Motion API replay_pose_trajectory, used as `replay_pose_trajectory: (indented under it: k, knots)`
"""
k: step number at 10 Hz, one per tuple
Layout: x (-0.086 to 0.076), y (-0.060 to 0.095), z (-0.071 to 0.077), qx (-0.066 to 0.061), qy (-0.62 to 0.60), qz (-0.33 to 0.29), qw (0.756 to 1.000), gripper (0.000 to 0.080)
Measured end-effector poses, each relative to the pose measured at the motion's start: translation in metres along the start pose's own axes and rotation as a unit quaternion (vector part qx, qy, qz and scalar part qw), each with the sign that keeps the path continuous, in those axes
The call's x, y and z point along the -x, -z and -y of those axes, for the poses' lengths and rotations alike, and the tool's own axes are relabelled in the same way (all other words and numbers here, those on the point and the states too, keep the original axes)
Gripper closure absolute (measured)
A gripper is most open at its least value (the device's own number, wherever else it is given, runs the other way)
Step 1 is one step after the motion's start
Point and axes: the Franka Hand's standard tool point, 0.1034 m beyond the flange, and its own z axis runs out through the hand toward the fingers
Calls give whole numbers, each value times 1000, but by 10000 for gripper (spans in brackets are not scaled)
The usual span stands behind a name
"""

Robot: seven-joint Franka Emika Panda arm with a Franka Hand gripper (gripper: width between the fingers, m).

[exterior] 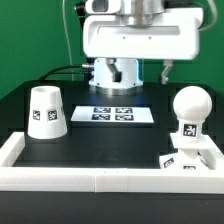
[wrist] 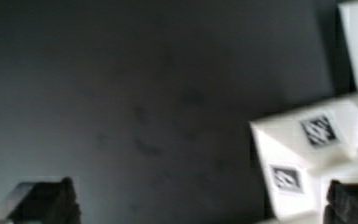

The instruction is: Assemble lamp

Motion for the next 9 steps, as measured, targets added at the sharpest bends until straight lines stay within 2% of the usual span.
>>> replay_pose_trajectory:
  k: [1,4,6,7,9]
  knots:
    - [9,-3,-19,1,2,-4,1000,101]
    - [22,-5,-78,-2,38,-8,999,101]
    - [23,-3,-105,-3,52,-5,999,101]
    - [21,-1,-116,-7,51,-3,999,101]
    - [21,-3,-113,-6,50,-3,999,101]
